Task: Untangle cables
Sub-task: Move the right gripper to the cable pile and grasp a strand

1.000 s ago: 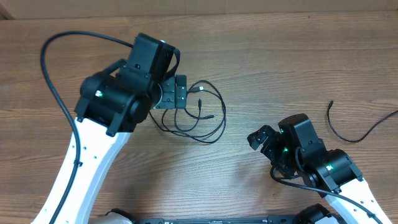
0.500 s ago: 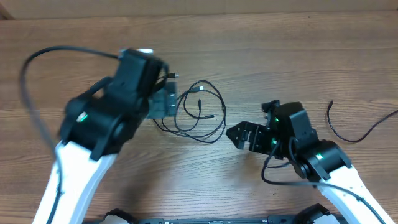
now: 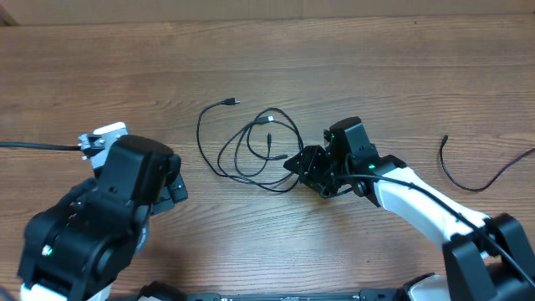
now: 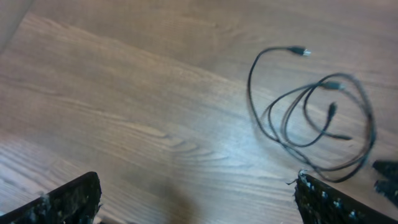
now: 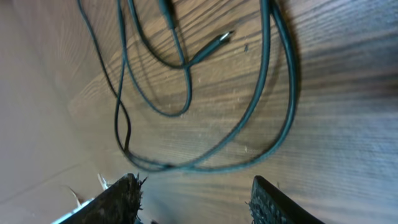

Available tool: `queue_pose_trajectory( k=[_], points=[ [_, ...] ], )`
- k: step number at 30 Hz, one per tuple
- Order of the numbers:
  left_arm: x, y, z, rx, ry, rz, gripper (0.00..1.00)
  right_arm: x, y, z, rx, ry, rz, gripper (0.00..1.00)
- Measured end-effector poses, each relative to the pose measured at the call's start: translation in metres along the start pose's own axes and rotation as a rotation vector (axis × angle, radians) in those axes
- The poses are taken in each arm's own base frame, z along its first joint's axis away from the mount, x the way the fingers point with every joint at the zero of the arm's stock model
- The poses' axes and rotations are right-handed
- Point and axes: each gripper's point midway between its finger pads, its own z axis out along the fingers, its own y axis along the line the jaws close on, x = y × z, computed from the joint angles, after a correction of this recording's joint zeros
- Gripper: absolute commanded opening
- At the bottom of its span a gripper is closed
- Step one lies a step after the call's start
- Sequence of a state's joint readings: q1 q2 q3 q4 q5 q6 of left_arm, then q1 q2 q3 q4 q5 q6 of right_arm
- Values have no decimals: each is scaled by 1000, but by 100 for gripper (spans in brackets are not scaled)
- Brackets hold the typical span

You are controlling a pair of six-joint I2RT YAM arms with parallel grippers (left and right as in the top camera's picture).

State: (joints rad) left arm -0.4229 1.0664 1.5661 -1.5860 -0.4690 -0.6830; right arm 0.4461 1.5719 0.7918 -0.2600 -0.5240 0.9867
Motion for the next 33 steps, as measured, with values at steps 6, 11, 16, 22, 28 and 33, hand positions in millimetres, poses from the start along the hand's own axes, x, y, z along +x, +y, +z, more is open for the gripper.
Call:
queue_pose_trajectory(
  k=[6, 11, 16, 22, 28, 33],
  points=[
    [10, -2, 16, -45, 55, 21, 100, 14, 4, 26, -3, 41, 28, 56],
    [12, -1, 16, -54, 65, 24, 100, 27, -3, 42, 64, 10, 117, 56],
    [15, 3, 16, -70, 79, 35, 100, 12, -5, 49, 71, -82, 199, 55],
    [16, 3, 16, -71, 79, 36, 100, -2, -9, 61, 62, -137, 223, 30],
    [15, 4, 16, -73, 77, 35, 100, -9, 10, 68, -21, -141, 124, 4],
    [15, 4, 16, -74, 78, 33, 100, -19, 30, 48, -105, -111, -56, 4]
  ],
)
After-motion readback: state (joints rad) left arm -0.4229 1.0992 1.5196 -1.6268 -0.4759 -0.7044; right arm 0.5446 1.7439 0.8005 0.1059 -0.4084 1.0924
